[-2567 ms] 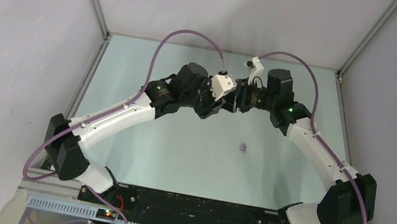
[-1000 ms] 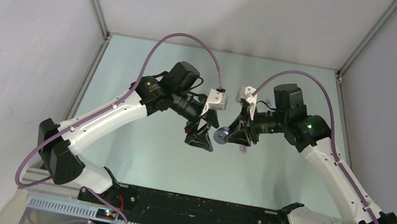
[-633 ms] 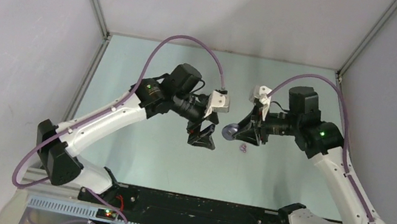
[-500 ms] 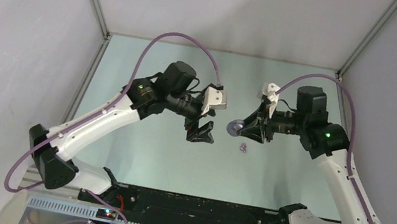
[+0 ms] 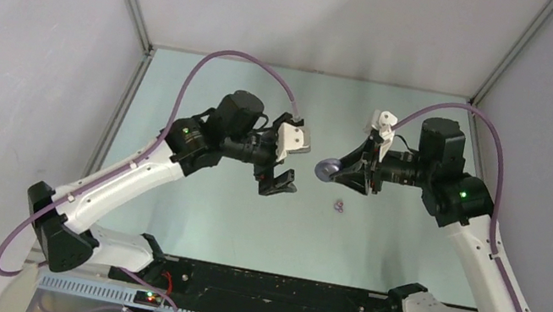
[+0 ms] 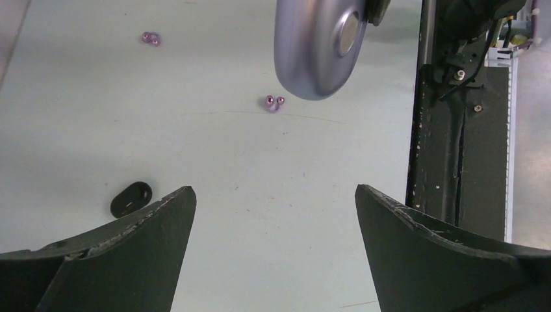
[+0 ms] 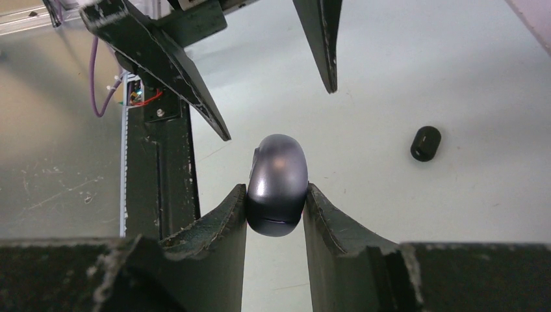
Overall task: Insert the wireless bluetooth earbuds into the charging case
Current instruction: Pick up the charging case at the center of the board.
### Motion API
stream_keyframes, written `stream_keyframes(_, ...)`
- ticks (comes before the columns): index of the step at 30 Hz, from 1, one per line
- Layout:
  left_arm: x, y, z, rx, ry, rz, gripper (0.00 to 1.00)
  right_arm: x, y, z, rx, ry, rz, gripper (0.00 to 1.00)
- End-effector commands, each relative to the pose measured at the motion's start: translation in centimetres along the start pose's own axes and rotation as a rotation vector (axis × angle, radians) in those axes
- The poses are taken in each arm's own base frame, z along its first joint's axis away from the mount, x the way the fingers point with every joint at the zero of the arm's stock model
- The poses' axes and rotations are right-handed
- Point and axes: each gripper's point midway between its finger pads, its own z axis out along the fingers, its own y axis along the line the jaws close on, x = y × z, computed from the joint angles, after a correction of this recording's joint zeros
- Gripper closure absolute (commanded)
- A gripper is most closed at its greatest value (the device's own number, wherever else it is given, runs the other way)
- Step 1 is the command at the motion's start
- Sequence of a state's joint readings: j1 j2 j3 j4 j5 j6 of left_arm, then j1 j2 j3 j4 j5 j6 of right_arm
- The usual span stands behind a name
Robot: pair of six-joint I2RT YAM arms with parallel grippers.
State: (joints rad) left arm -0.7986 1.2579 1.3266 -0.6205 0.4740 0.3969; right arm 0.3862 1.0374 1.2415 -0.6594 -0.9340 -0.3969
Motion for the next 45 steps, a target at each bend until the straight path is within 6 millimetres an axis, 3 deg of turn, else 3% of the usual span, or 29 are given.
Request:
stream_keyframes(1,-1.8,0.5,-0.1,-0.021,-0.052,0.088,0.01,-0.5,0.3,0.3,-0.014,-0.012,-0.031,0.86)
stream_keyframes(5,0.5,-2.2,-0.3,0.155,0.04,0.164,0.01,0.5,1.1,0.5,-0.041,-0.005,-0.044,0.85)
stream_keyframes(11,0.5,-6.1,-0.4,0.416,0.009,0.157,0.01,1.9,1.7,1.4,-0.08,0.035,-0.043,0.86)
stream_keyframes(17,-0.3,-4.7,0.2,0.338,-0.005,0.146,0.01,3.0,2.0,2.4,-0.126,0.058,-0.018,0.86)
stream_keyframes(24,-0.8,-4.8,1.8,0.32,-0.032,0.033,0.02,3.6,2.6,3.4,-0.163,0.068,0.007,0.86)
stream_keyframes(38,-1.1,-6.9,2.8,0.413,-0.027,0.0,0.21,4.4,3.0,4.0,-0.188,0.089,0.001,0.85)
stream_keyframes(45,-0.8,-7.1,2.9,0.418,-0.021,0.0,0.39,4.6,3.1,4.1,-0.195,0.098,-0.011,0.85)
